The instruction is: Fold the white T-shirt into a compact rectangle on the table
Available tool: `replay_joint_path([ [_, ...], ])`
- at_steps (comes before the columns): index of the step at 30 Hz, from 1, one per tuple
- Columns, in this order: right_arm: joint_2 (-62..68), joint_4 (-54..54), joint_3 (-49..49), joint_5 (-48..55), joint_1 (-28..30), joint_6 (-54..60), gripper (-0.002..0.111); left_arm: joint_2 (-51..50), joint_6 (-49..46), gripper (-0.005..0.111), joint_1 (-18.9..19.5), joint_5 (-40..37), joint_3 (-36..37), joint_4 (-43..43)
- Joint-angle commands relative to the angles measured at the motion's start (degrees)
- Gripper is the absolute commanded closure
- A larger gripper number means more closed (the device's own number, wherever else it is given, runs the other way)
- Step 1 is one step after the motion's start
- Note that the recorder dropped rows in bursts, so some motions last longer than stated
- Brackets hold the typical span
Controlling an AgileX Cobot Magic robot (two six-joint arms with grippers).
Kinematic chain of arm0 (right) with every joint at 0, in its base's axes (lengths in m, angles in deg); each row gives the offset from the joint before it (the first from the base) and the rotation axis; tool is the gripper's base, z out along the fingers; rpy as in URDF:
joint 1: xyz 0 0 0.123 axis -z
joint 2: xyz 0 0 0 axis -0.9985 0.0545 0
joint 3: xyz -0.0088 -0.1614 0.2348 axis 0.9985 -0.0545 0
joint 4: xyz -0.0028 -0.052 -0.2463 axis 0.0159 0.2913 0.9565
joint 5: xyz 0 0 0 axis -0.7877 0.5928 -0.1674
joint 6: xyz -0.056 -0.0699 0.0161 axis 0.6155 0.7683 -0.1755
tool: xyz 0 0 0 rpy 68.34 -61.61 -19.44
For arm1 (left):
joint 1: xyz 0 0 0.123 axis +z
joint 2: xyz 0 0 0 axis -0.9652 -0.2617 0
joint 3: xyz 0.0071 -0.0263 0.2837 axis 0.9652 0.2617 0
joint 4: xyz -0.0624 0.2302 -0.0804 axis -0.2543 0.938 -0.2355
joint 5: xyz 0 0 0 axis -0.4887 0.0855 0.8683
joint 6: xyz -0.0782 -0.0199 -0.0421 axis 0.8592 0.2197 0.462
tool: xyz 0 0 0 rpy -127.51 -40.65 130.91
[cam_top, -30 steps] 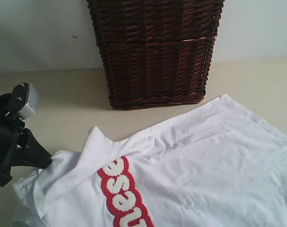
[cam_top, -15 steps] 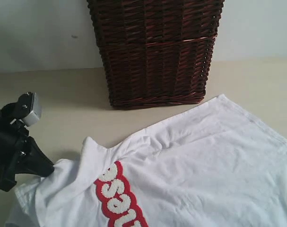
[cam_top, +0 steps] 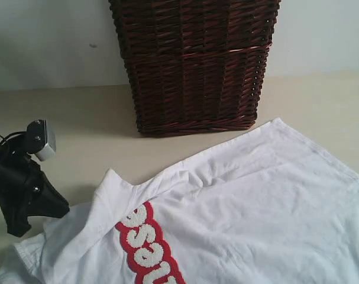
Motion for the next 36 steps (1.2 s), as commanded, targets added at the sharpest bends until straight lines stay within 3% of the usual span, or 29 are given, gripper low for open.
replay_joint_path([
  [1, -0.31, -0.02, -0.23, -0.17, 0.31, -0.01, 0.072, -0.4, -2.77, 0.088, -0.27, 2.67, -0.16, -3.06],
  [9, -0.31, -0.02, -0.23, -0.17, 0.31, -0.01, 0.072, -4.75, -7.04, 0.076, -0.27, 3.8, -0.16, -4.96],
  [13, -0.31, -0.02, -0.23, -0.17, 0.31, -0.01, 0.072, -5.9, -7.3, 0.076, -0.27, 5.35, -0.16, -4.96],
  [16, -0.31, -0.02, -0.23, -0.17, 0.31, -0.01, 0.072, -5.9, -7.3, 0.087, -0.27, 7.38, -0.16, -5.06],
  [19, -0.31, -0.02, -0.23, -0.17, 0.31, -0.01, 0.072, -5.9, -7.3, 0.105, -0.27, 8.32, -0.16, -5.06],
  [27, -0.31, -0.02, -0.23, -0.17, 0.31, -0.01, 0.072, -5.64, -7.34, 0.107, -0.27, 8.7, -0.16, -4.84],
  [36, -0.31, -0.02, -0.23, -0.17, 0.31, -0.01, 0.072, -1.3, -7.55, 0.107, -0.27, 28.65, -3.45, -10.3],
])
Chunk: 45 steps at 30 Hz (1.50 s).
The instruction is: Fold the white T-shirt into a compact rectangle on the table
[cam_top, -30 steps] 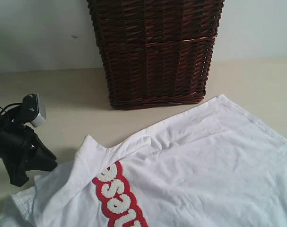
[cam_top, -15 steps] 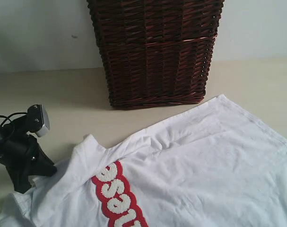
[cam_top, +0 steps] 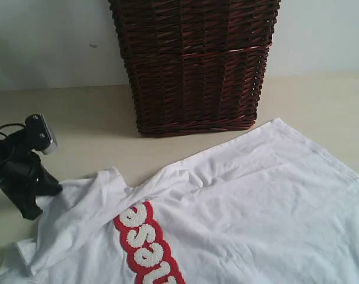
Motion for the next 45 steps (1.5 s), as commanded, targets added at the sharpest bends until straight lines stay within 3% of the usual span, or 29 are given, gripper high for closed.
replay_joint_path([
  [1, -0.31, -0.02, -0.23, -0.17, 0.31, -0.01, 0.072, 1.78, -0.46, 0.107, -0.27, 11.57, -4.01, -2.0],
  [12, -0.31, -0.02, -0.23, -0.17, 0.31, -0.01, 0.072, -5.87, -4.09, 0.106, -0.27, 13.02, -16.44, -2.0],
  [14, -0.31, -0.02, -0.23, -0.17, 0.31, -0.01, 0.072, -7.47, -4.09, 0.102, -0.27, 14.04, -17.83, -2.0],
  [17, -0.31, -0.02, -0.23, -0.17, 0.31, -0.01, 0.072, -8.11, -3.48, 0.082, -0.27, 14.55, -17.43, -2.8],
  [23, -0.31, -0.02, -0.23, -0.17, 0.31, -0.01, 0.072, -8.11, 10.37, 0.02, -0.13, 17.87, -15.03, -3.55],
  [25, -0.31, -0.02, -0.23, -0.17, 0.31, -0.01, 0.072, -7.38, 13.66, 0.013, -0.13, 19.09, -14.09, -3.55],
  [32, -0.31, -0.02, -0.23, -0.17, 0.31, -0.01, 0.072, 0.33, 15.15, 0.012, -0.13, 15.55, -11.41, -3.55],
  [37, -0.31, -0.02, -0.23, -0.17, 0.31, -0.01, 0.072, 5.34, 19.23, 0.014, 0.75, -10.34, -8.17, 2.14],
  [40, -0.31, -0.02, -0.23, -0.17, 0.31, -0.01, 0.072, 4.62, 22.29, 0.027, 0.75, -16.25, -3.07, 7.99],
  [45, -0.31, -0.02, -0.23, -0.17, 0.31, -0.01, 0.072, 2.36, 20.9, 0.054, 0.81, -15.45, 6.67, 16.42],
])
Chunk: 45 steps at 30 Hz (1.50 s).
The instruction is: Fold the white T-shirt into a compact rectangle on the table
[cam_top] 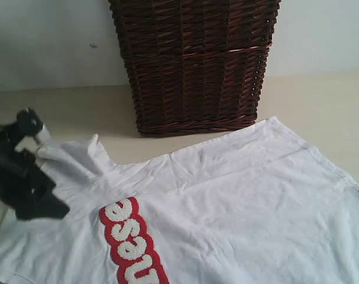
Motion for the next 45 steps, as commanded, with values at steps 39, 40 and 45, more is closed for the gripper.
replay_joint_path([
  [39, -0.31, 0.01, -0.23, -1.14, 0.31, -0.01, 0.072, 5.24, 2.83, 0.041, 1.98, 6.98, 5.0, 4.62],
  [40, -0.31, 0.01, -0.23, -1.14, 0.31, -0.01, 0.072, 5.57, 3.22, 0.04, 2.41, 4.56, 5.13, 5.16],
  [45, -0.31, 0.01, -0.23, -1.14, 0.31, -0.01, 0.072, 10.45, 3.41, 0.037, 4.88, -2.26, 7.46, 9.6],
])
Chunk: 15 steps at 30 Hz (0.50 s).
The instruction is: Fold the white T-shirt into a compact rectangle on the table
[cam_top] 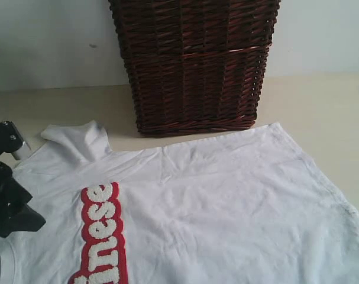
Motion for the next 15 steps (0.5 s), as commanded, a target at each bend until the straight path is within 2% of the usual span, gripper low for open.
replay_joint_path([
  [1, -0.31, 0.01, -0.23, -0.91, 0.31, -0.01, 0.072, 5.47, 0.58, 0.032, 2.22, -6.29, 2.58, 5.52],
  [4, -0.31, 0.01, -0.23, -0.91, 0.31, -0.01, 0.072, 8.19, 0.95, 0.015, 3.21, -8.41, 5.55, 13.59],
  [8, -0.31, 0.01, -0.23, -0.91, 0.31, -0.01, 0.072, 9.22, 2.02, 0.002, 3.39, -8.34, 11.29, 23.08],
  [15, -0.31, 0.01, -0.23, -0.91, 0.31, -0.01, 0.072, 9.77, 8.65, 0.001, 3.39, -5.79, 11.7, 23.09],
])
